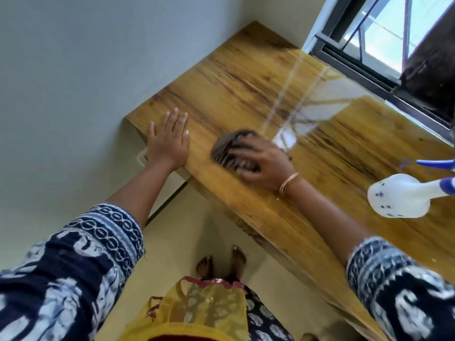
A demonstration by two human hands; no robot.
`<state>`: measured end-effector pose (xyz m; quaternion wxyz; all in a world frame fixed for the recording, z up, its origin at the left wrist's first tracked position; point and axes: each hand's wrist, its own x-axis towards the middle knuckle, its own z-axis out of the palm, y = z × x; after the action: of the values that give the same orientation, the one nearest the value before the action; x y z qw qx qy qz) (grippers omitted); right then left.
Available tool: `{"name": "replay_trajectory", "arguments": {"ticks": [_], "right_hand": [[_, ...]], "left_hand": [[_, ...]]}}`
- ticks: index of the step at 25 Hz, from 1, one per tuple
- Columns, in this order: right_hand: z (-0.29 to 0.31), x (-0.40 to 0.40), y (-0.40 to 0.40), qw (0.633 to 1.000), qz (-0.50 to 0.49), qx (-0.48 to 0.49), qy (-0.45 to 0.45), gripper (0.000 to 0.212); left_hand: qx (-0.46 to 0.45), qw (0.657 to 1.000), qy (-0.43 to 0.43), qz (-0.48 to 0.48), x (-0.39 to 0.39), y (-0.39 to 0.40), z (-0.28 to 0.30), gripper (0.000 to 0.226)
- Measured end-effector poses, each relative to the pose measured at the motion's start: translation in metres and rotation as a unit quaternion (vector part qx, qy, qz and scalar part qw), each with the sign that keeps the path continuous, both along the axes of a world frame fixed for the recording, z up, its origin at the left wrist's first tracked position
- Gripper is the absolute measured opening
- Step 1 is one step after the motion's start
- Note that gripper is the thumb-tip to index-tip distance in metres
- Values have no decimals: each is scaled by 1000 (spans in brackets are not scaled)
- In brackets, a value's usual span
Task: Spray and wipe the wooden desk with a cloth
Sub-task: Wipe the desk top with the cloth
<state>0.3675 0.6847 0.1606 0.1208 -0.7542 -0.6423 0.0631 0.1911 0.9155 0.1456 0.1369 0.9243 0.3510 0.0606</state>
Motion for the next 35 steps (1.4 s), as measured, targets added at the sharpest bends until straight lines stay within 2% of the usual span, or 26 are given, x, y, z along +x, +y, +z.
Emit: {"name": "replay_trajectory", "arguments": {"ticks": [2,4,6,7,9,11,12,14,16,18,20,23,27,30,31,32,33,35], "right_hand": [[4,63,3,980,-201,13,6,53],[6,108,3,924,-380,-37,11,57],[6,112,15,872,-484,-72,25,59],[7,101,26,866,-495,-73,20,60],[8,60,49,909,-413,-55,12,59],[3,4,60,965,-257,-41,-2,59],[1,-26,59,982,-182,-42,-15,59],[-3,-66,44,997,-51,-45,-29,58],[-4,-70,19,998,52,-35,-24,56],[-6,-43,-2,996,92,-18,-6,55],[-8,-1,-14,1000,29,-2,2,56],[-3,69,-9,987,-161,2,-5,58],[1,151,5,932,-362,-27,-11,56],[8,192,15,871,-488,-48,21,60],[11,196,26,842,-535,-55,42,62],[13,190,40,828,-554,-60,58,63],[13,177,53,845,-528,-56,60,62],[0,133,70,929,-369,-28,12,57]], "left_hand": [[-6,1000,-3,2,-1,0,-1,51],[0,1000,-6,5,-1,-1,-2,51],[3,1000,-15,6,0,0,-3,51],[5,1000,-19,7,0,0,-3,50],[5,1000,-27,10,0,0,-4,50],[4,999,-32,13,0,-1,-4,50],[6,999,-30,14,0,-1,-4,50],[5,999,-29,12,1,-2,-3,50],[5,999,-29,11,1,-3,-1,50],[0,1000,-24,7,1,-3,1,50],[-1,1000,-13,3,0,-4,1,51],[20,1000,6,1,4,-5,5,52],[76,997,-4,-23,30,-11,18,54],[49,997,-44,-44,74,-19,28,52],[29,997,-50,-45,91,-22,30,53],[3,998,-52,-44,107,-26,31,55],[-19,997,-51,-48,120,-30,31,58],[-34,997,-36,-53,139,-36,26,63]]}}
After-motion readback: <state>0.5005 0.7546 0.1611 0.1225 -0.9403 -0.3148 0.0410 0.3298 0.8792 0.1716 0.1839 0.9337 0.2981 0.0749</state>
